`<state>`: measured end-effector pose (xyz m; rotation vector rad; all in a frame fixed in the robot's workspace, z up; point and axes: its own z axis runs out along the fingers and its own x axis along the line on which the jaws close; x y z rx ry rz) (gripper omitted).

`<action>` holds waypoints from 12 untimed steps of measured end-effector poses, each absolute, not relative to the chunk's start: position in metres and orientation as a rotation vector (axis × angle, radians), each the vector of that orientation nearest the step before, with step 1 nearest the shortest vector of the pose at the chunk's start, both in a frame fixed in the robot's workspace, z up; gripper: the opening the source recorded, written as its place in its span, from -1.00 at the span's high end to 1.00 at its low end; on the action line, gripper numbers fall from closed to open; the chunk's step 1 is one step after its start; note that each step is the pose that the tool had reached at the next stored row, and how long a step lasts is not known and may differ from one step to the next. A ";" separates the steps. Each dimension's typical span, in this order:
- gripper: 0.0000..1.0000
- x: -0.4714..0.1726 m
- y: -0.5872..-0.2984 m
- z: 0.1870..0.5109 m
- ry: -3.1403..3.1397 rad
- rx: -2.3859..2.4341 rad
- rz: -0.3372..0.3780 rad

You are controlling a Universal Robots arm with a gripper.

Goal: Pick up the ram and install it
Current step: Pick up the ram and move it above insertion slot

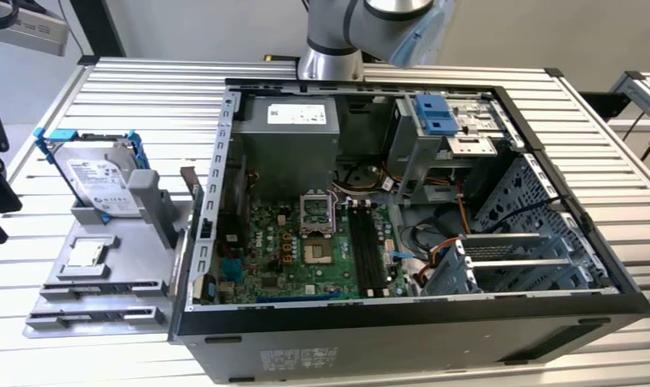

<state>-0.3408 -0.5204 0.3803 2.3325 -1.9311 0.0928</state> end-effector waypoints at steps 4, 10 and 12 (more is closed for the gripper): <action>-1.00 -0.341 -0.520 0.380 -1.926 2.337 0.093; -1.00 -0.341 -0.520 0.380 -1.918 2.344 0.094; -1.00 -0.341 -0.520 0.380 -1.915 2.346 0.094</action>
